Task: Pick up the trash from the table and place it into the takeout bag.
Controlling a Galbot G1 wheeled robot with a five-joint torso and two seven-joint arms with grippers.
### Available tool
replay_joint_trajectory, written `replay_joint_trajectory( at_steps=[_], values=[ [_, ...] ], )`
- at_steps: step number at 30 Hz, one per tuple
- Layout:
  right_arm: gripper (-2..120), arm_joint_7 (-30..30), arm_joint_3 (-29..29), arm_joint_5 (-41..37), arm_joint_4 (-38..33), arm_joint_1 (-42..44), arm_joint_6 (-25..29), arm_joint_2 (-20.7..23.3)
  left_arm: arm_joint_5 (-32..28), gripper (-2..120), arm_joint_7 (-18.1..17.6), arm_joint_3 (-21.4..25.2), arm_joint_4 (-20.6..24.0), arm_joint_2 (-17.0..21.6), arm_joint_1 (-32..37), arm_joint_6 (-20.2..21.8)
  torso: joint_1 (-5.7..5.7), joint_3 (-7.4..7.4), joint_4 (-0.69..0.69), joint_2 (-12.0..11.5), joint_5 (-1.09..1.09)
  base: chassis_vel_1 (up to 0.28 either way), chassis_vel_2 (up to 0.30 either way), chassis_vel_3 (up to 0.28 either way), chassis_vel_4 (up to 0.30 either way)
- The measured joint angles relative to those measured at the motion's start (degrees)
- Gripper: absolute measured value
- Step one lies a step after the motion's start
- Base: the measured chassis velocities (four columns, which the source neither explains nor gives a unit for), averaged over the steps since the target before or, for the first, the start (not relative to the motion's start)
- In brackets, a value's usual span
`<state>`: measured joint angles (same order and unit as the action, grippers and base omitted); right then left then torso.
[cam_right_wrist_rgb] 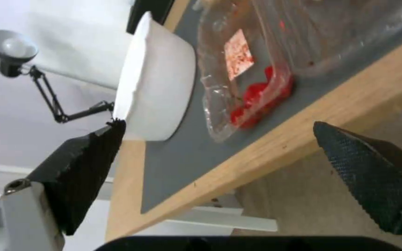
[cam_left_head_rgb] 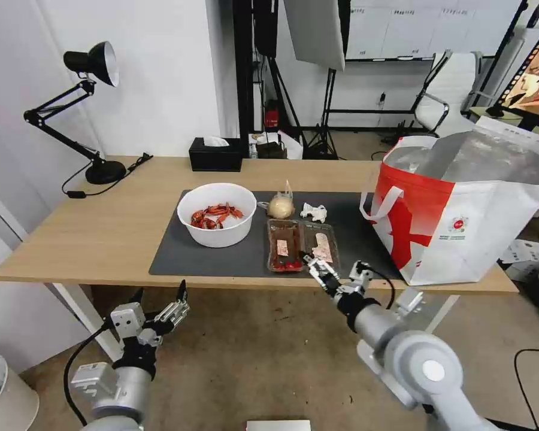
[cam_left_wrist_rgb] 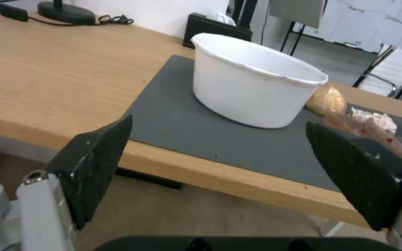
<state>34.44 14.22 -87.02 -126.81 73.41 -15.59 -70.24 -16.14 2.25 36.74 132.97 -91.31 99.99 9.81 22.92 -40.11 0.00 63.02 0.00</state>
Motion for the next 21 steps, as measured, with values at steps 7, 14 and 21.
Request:
replay_joint_trajectory(
  at_steps=[7, 14, 21],
  values=[
    [100, -0.36, -0.19, 0.41, 1.82, -0.66, 1.93, -1.81, 0.0, 100, 0.03, 0.19, -0.03, 0.02, 0.15, 0.0, 0.0, 0.0, 0.0, 0.0, 0.0, 0.0, 0.0, 0.0, 0.0],
    [100, 0.99, 0.24, -1.03, 3.89, -2.37, 3.41, -3.08, -0.05, 100, 0.27, 0.31, -0.01, 0.03, 0.44, -0.01, 0.0, 0.0, 0.0, 0.0, 0.0, 0.0, 0.0, 0.0, 0.0],
    [100, 1.77, 0.83, -2.57, 4.32, -2.71, 3.5, -3.65, -0.04, 100, 0.35, 0.17, 0.0, 0.02, 0.53, -0.05, 0.0, 0.0, 0.0, 0.0, 0.0, 0.0, 0.0, 0.0, 0.0]
  ],
)
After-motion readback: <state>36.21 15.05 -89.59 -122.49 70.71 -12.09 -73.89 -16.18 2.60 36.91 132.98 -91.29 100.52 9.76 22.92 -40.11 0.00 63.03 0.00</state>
